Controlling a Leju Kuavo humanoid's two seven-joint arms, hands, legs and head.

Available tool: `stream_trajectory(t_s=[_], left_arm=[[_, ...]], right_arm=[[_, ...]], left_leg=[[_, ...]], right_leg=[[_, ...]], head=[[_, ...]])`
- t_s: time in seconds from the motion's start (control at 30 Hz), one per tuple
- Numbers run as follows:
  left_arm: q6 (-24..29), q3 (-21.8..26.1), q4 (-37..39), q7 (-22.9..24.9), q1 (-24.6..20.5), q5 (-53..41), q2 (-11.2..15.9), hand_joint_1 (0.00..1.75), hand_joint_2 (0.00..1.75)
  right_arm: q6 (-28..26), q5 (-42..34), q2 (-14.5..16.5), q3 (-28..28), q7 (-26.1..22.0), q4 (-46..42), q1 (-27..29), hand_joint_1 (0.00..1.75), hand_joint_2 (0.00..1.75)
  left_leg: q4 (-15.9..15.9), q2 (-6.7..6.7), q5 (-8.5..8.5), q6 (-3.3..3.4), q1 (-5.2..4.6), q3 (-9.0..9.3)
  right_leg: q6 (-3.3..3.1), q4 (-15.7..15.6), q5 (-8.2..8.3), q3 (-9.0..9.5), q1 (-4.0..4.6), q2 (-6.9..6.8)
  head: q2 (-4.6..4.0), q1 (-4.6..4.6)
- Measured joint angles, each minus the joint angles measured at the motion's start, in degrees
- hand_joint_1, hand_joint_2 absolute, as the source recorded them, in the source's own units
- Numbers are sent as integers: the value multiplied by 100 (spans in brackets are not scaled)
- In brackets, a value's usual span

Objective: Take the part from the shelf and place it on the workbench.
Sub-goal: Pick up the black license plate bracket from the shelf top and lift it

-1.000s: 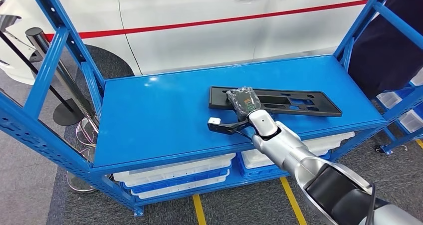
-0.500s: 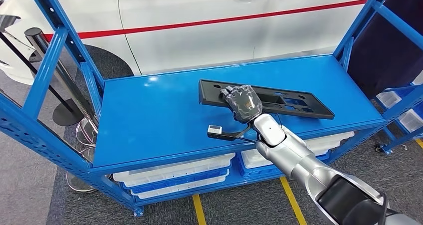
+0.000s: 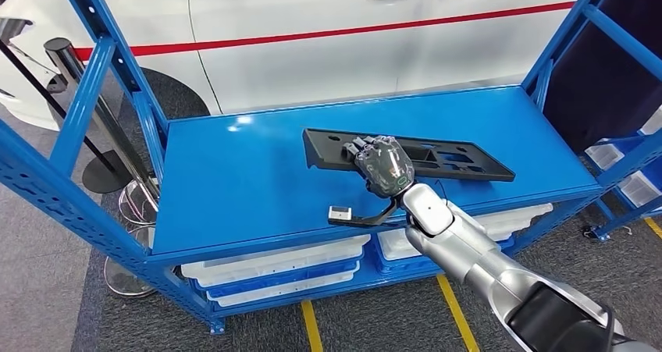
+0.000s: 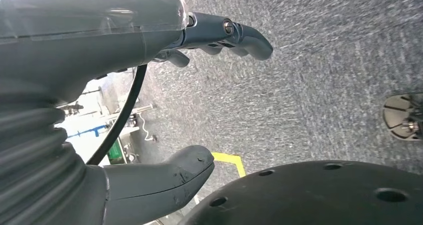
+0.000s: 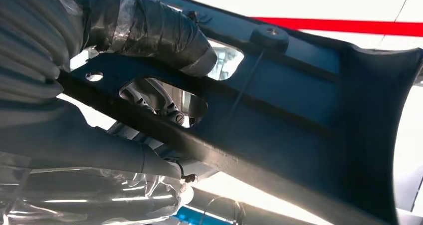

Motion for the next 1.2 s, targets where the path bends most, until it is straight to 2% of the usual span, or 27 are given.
stream_trajectory(t_s=[0.07, 0.13, 0.2, 0.27, 0.3, 0.37, 0.4, 0.43, 0.47, 0.5, 0.53, 0.57, 0.6, 0.63, 0.67, 0.7, 0.77, 0.8, 0.83, 0.9, 0.93, 0.97, 1.0, 1.03, 1.1, 1.17, 1.2], left_arm=[[0, -10, 0, 1, 0, -1, -1, 0, 175], [0, -16, 1, 1, -1, -1, -1, 0, 175], [0, -22, 1, 4, 2, -1, -1, 0, 175], [-1, -28, 1, 19, 13, -1, 0, 0, 175], [-2, -31, 1, 28, 15, -1, 1, 0, 175], [-4, -34, 1, 41, 16, 1, 2, 0, 175], [-4, -34, 1, 45, 16, 1, 2, 0, 175], [-4, -35, 1, 49, 17, 2, 2, 0, 175], [-4, -36, 1, 51, 17, 1, 2, 0, 175], [-4, -38, 1, 53, 17, 1, 2, 0, 175], [-4, -42, 1, 56, 16, 0, 2, 0, 175], [-5, -45, 1, 60, 14, 0, 2, 0, 175], [-7, -50, 1, 65, 11, 1, 3, 0, 175], [-9, -57, 1, 69, 13, 2, 4, 0, 175], [-14, -64, 1, 72, 15, 4, 6, 0, 175], [-20, -72, 1, 73, 18, 7, 8, 0, 175], [-30, -91, 1, 72, 18, 18, 9, 0, 175], [-32, -104, 1, 72, 11, 26, 8, 0, 175], [-32, -121, 1, 72, 5, 33, 7, 0, 175], [-32, -150, 1, 73, -1, 45, 6, 0, 175], [-31, -160, 1, 73, 1, 50, 6, 0, 175], [-30, -167, 1, 73, 4, 54, 6, 0, 175], [-28, -172, 1, 73, 6, 57, 6, 0, 175], [-25, -176, 1, 73, 7, 59, 6, 0, 175], [-20, -185, 1, 73, 4, 61, 3, 0, 175], [-19, -199, 1, 73, 0, 61, -1, 0, 175], [-19, -209, 1, 73, 1, 61, -3, 0, 175]], right_arm=[[-2, 0, -14, -2, 0, -18, 7, 175, 175], [-5, 1, -27, -4, -1, -41, 3, 175, 175], [-15, 5, -34, -5, -2, -49, 0, 175, 175], [-31, 28, -36, -6, -2, -56, -1, 175, 175], [-42, 50, -36, -6, -2, -58, 0, 175, 175], [-69, 96, -36, -6, 3, -60, 5, 175, 175], [-86, 117, -36, -6, 9, -60, 15, 175, 175], [-104, 138, -36, -6, 21, -59, 29, 175, 175], [-123, 161, -36, -6, 37, -58, 43, 175, 175], [-144, 185, -36, -6, 53, -58, 55, 175, 175], [-162, 205, -36, -6, 68, -58, 65, 175, 175], [-175, 219, -36, -6, 79, -59, 70, 175, 175], [-185, 231, -37, -6, 86, -64, 73, 175, 175], [-191, 245, -42, -6, 90, -73, 76, 175, 175], [-194, 260, -48, -6, 92, -82, 77, 175, 175], [-197, 273, -54, -6, 91, -94, 80, 175, 175], [-201, 285, -69, -6, 87, -115, 92, 175, 175], [-204, 286, -79, -6, 85, -129, 101, 175, 175], [-209, 285, -90, -6, 85, -148, 111, 175, 175], [-221, 274, -106, -6, 80, -199, 135, 175, 175], [-227, 264, -108, -6, 71, -235, 155, 175, 175], [-233, 254, -111, -6, 58, -278, 184, 175, 175], [-239, 244, -112, -6, 36, -336, 221, 175, 175], [-244, 238, -113, -6, 14, -401, 255, 175, 175], [-250, 236, -116, -10, -16, -551, 295, 175, 175], [-251, 240, -119, -39, -20, -692, 300, 175, 175], [-252, 246, -121, -64, -22, -751, 300, 175, 175]], left_leg=[[66, -1, 11, -38, 24, -64], [110, -12, 40, -117, 30, -116], [107, -23, 103, -216, 26, -147], [122, -29, 104, -302, 35, -191], [218, -32, -21, -328, 40, -243], [739, -37, -528, -341, 50, -429], [1125, -38, -808, -340, 47, -540], [1484, -38, -996, -341, 44, -618], [1722, -38, -1067, -339, 41, -632], [1777, -38, -1014, -331, 38, -553], [1628, -39, -876, -317, 36, -374], [1316, -43, -733, -295, 34, -112], [911, -56, -672, -271, 27, 193], [556, -70, -667, -250, 15, 441], [299, -84, -699, -233, -3, 597], [166, -94, -733, -215, -25, 659], [118, -83, -646, -152, -36, 596], [106, -70, -583, -107, -30, 556], [90, -53, -510, -57, -21, 500], [85, -27, -376, 6, -23, 358], [90, -19, -313, 21, -30, 275], [95, -13, -253, 21, -38, 191], [104, -10, -193, 19, -46, 102], [113, -9, -137, 14, -52, 18], [134, -10, -34, -7, -66, -118], [139, -10, 56, -54, -80, -176], [125, -9, 104, -89, -78, -185]], right_leg=[[34, -732, 309, 435, -37, -12], [2, -1325, 501, 749, -12, 1], [-101, -1394, 549, 739, 41, 28], [-231, -1416, 611, 675, 43, 24], [-304, -1429, 664, 630, 40, 18], [-422, -1443, 774, 511, 44, 5], [-453, -1436, 826, 436, 58, 4], [-467, -1426, 878, 355, 74, 4], [-470, -1411, 931, 271, 88, 4], [-465, -1391, 980, 186, 98, 6], [-454, -1366, 1025, 105, 104, 8], [-437, -1335, 1063, 35, 106, 12], [-412, -1299, 1097, -29, 111, 15], [-379, -1268, 1131, -75, 113, 17], [-340, -1248, 1169, -101, 117, 17], [-298, -1248, 1213, -116, 116, 16], [-217, -1273, 1281, -129, 97, 16], [-185, -1242, 1210, -160, 82, 14], [-159, -1114, 1022, -216, 70, 12], [-114, -558, 441, -377, 57, 6], [-94, -202, 211, -446, 56, 5], [-80, 84, 116, -471, 57, 5], [-75, 227, 155, -418, 59, 5], [-82, 180, 286, -273, 61, 5], [-142, -443, 501, 293, 76, 3], [-231, -1204, 435, 835, 118, -2], [-274, -1416, 379, 960, 143, -3]], head=[[0, 0], [0, -1], [0, -1], [0, -2], [0, -3], [0, -6], [0, -6], [0, -6], [0, -6], [0, -5], [0, -7], [0, -7], [0, -7], [-1, -6], [-1, -4], [-1, -4], [0, -4], [0, -4], [0, -3], [-1, -2], [-1, -3], [-1, -2], [0, -2], [-1, -3], [-1, -3], [0, -4], [0, -4]])
